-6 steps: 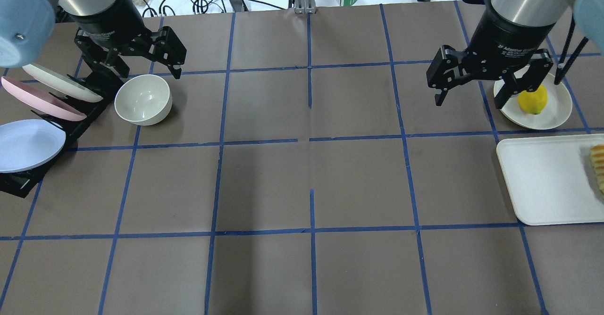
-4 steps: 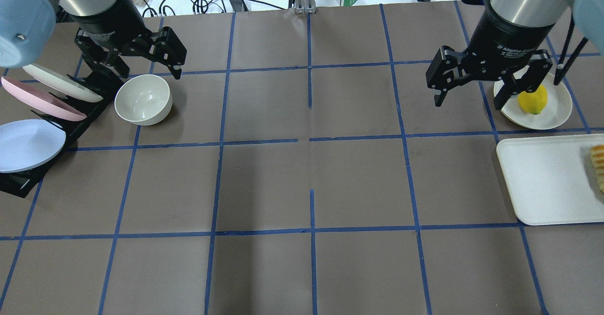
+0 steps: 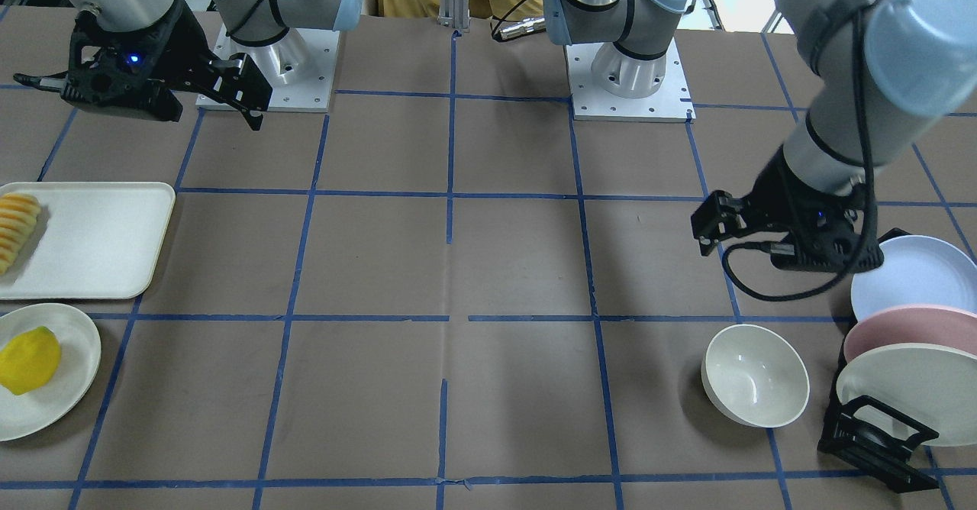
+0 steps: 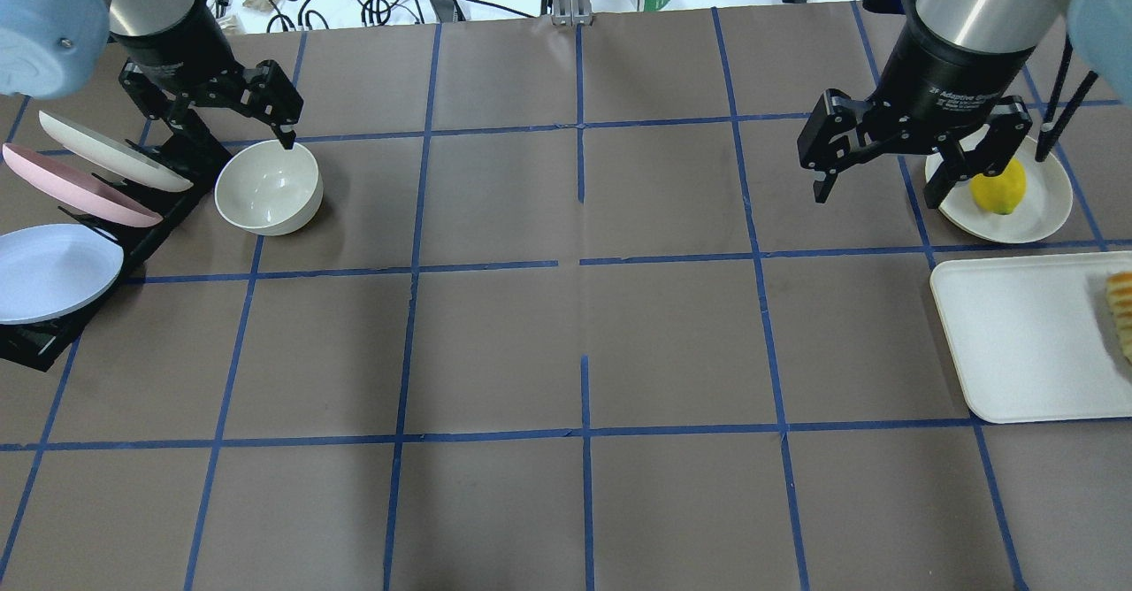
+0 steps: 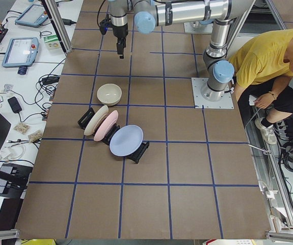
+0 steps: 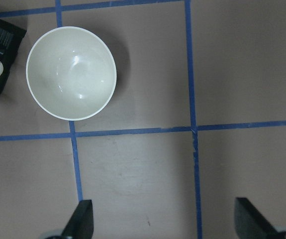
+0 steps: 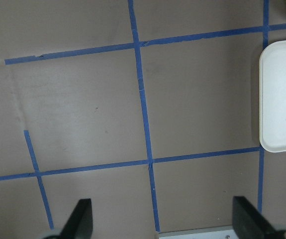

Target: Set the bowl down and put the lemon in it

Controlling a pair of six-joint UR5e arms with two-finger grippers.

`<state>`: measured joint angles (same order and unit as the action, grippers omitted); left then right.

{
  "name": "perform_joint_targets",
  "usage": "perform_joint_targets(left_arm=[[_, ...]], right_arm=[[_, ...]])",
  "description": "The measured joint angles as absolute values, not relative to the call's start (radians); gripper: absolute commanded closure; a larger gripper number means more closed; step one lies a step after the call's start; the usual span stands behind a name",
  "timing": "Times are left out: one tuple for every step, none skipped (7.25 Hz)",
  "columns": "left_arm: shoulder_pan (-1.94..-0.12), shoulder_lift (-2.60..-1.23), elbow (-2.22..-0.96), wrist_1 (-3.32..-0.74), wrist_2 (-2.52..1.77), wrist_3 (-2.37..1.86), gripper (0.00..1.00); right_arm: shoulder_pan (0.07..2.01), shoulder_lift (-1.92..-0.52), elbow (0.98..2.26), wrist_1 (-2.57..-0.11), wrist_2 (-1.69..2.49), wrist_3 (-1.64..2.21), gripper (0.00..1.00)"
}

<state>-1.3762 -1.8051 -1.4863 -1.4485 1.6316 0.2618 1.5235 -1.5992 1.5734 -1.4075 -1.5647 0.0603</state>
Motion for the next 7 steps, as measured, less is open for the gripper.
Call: perform_joint_targets(left_arm=[[-1.313,-1.876,-1.482,-1.386,1.623,0.325,0.00],[-1.269,-1.944,-1.481,-1.314,1.608,0.371,0.00],[-1.247,-2.010,-1.483,-1.238,1.601,0.398,0.00],[-1.239,-2.063,-1.489,-1.180,1.600,0.409,0.00],[-1.237,-2.099,-1.493,-1.146,1.601,0.416,0.00],[-1.236,-2.124,-1.494,-1.128,1.601,0.419,0.00],[-1.236,-2.144,-1.491,-1.112,1.603,0.424,0.00]], right_arm=[[1.507,-1.569,1.570,-1.420,-1.568,0.046,0.00],[1.467,-1.535,1.567,-1.453,-1.570,0.029,0.00],[1.404,-1.502,1.568,-1.509,-1.572,0.001,0.00],[1.343,-1.464,1.569,-1.571,-1.574,-0.035,0.00],[1.289,-1.410,1.568,-1.662,-1.577,-0.079,0.00],[1.247,-1.349,1.565,-1.755,-1.587,-0.145,0.00],[1.207,-1.292,1.563,-1.829,-1.599,-0.222,0.00]])
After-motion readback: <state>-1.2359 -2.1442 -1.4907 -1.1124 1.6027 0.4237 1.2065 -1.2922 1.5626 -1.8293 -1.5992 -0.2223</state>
